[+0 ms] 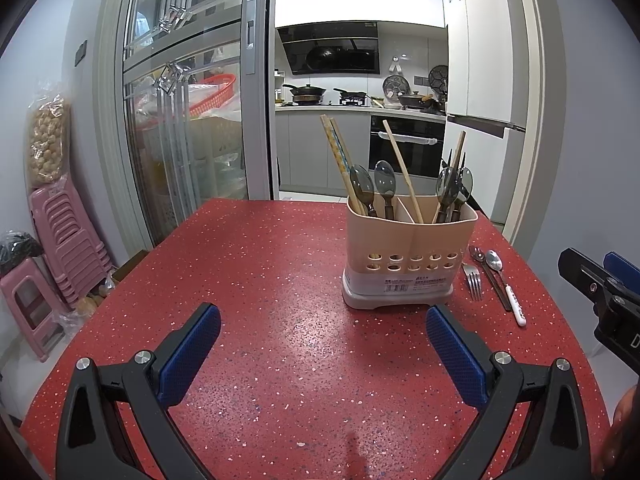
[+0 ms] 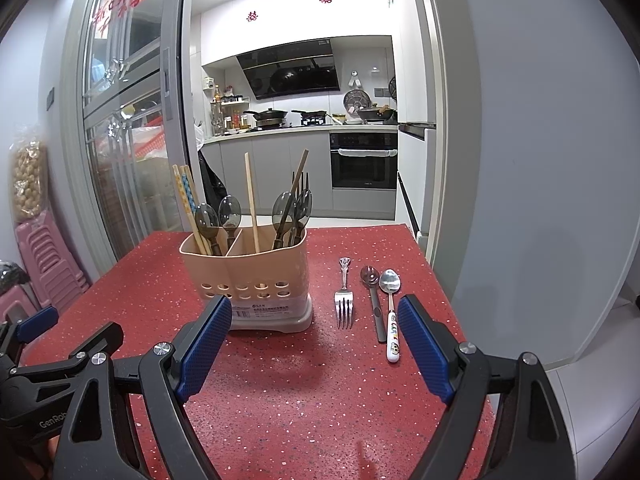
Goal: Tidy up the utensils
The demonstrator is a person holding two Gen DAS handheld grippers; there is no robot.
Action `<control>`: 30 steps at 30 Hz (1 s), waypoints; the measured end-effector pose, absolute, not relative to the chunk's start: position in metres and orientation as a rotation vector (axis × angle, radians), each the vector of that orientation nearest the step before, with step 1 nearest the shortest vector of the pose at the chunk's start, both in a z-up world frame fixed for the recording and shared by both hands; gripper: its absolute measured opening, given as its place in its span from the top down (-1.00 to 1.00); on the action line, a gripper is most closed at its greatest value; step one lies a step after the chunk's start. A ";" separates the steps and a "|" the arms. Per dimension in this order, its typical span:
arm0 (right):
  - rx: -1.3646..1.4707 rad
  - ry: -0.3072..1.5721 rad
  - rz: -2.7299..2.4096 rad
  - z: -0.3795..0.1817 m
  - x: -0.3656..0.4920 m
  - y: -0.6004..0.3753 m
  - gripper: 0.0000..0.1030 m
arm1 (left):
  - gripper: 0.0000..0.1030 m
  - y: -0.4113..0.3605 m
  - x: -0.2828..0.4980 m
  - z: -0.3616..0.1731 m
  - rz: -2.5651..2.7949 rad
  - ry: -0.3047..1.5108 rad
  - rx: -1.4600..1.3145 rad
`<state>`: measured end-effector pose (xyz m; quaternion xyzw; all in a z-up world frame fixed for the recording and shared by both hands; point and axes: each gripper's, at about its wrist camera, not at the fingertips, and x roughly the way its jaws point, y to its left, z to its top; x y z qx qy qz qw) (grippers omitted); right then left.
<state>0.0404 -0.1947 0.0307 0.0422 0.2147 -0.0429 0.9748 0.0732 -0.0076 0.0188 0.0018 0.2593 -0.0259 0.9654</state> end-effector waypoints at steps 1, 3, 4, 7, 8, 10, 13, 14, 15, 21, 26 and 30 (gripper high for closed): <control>0.085 0.433 -0.087 0.031 0.040 -0.195 -0.69 | -1.00 -0.008 0.073 0.019 -0.052 0.525 0.004; 0.086 0.433 -0.087 0.031 0.040 -0.195 -0.69 | -1.00 -0.007 0.073 0.019 -0.050 0.525 0.002; 0.085 0.433 -0.087 0.031 0.040 -0.195 -0.69 | -1.00 -0.007 0.073 0.019 -0.050 0.525 0.001; 0.086 0.433 -0.086 0.031 0.040 -0.195 -0.69 | -1.00 -0.007 0.074 0.018 -0.051 0.528 0.001; 0.085 0.433 -0.087 0.031 0.040 -0.194 -0.69 | -1.00 -0.007 0.074 0.018 -0.051 0.529 0.000; 0.085 0.433 -0.086 0.031 0.040 -0.194 -0.69 | -1.00 -0.006 0.075 0.018 -0.052 0.530 0.001; 0.085 0.433 -0.086 0.031 0.040 -0.194 -0.70 | -1.00 -0.006 0.075 0.017 -0.055 0.532 0.002; 0.086 0.433 -0.087 0.031 0.040 -0.194 -0.69 | -1.00 -0.007 0.075 0.017 -0.055 0.533 0.002; 0.086 0.434 -0.088 0.031 0.040 -0.194 -0.69 | -1.00 -0.007 0.075 0.017 -0.055 0.533 0.003; 0.085 0.434 -0.087 0.032 0.040 -0.194 -0.70 | -1.00 -0.006 0.076 0.016 -0.062 0.543 -0.014; 0.085 0.433 -0.088 0.032 0.040 -0.194 -0.69 | -1.00 -0.005 0.077 0.016 -0.068 0.543 -0.013; 0.087 0.434 -0.088 0.032 0.039 -0.194 -0.70 | -1.00 -0.005 0.077 0.016 -0.069 0.541 -0.009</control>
